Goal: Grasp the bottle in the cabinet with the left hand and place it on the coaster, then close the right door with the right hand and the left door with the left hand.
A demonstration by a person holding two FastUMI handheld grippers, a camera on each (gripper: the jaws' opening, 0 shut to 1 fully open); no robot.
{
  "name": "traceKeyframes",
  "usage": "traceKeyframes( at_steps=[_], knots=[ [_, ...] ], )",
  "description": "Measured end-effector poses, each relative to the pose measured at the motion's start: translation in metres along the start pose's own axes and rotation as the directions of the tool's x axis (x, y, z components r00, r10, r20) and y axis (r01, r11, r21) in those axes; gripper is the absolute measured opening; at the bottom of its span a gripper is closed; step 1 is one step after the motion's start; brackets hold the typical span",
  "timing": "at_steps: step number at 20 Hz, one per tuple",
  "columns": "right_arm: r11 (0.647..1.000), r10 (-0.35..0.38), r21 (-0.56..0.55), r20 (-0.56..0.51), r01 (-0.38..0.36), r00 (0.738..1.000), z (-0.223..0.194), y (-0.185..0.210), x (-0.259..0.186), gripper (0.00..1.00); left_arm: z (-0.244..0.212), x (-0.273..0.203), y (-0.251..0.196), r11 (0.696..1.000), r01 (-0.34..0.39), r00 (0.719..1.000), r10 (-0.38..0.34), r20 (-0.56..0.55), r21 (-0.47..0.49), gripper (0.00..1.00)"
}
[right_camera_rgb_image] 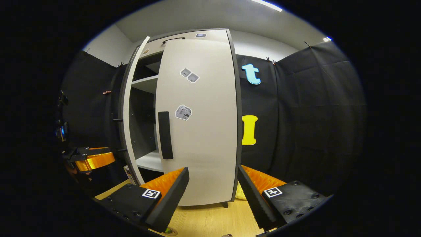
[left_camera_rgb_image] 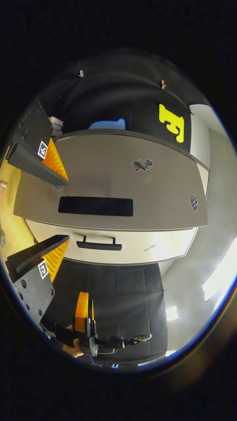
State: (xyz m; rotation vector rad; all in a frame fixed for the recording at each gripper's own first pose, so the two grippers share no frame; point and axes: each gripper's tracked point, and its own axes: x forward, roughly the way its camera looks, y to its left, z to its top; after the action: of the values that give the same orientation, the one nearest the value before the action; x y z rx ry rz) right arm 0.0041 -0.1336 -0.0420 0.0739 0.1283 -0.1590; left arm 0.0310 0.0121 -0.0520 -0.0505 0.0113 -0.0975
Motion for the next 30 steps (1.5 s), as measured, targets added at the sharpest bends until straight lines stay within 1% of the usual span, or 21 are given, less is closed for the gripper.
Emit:
traceKeyframes(
  at_steps=[5, 8, 13, 16, 20, 23, 30],
  knots=[
    [1.000, 0.017, -0.023, -0.002, -0.017, 1.000, 0.000, 0.001, 0.004, 0.98, 0.007, 0.002, 0.000, 1.000, -0.014, 1.000, 0.013, 0.010, 0.026, 0.95],
    [0.999, 0.039, -0.031, 0.008, -0.038, 0.999, 0.002, 0.006, 0.004, 0.98, 0.010, 0.002, -0.003, 1.000, -0.003, 1.000, 0.003, -0.001, 0.018, 0.95],
    [0.998, 0.056, -0.023, 0.014, -0.056, 0.998, 0.006, 0.008, -0.006, 0.98, 0.020, 0.000, -0.012, 0.998, -0.008, 1.000, 0.006, 0.026, 0.066, 0.95],
    [0.997, 0.073, -0.028, 0.015, -0.073, 0.997, 0.007, 0.013, -0.013, 0.98, 0.022, -0.003, -0.019, 0.998, 0.003, 1.000, -0.004, 0.026, 0.062, 0.95],
    [0.995, 0.094, -0.037, 0.023, -0.093, 0.995, 0.008, 0.019, -0.023, 0.98, 0.023, -0.010, -0.025, 0.998, 0.000, 1.000, -0.001, 0.027, 0.062, 0.95],
    [0.994, 0.099, -0.045, 0.011, -0.098, 0.995, 0.005, 0.020, -0.030, 0.98, 0.022, -0.014, -0.026, 0.998, -0.006, 1.000, 0.004, 0.023, 0.063, 0.95],
    [0.993, 0.114, -0.043, 0.018, -0.113, 0.993, 0.008, 0.025, -0.045, 0.98, 0.028, -0.030, -0.033, 0.998, -0.007, 1.000, 0.005, 0.030, 0.066, 0.95]
  ],
)
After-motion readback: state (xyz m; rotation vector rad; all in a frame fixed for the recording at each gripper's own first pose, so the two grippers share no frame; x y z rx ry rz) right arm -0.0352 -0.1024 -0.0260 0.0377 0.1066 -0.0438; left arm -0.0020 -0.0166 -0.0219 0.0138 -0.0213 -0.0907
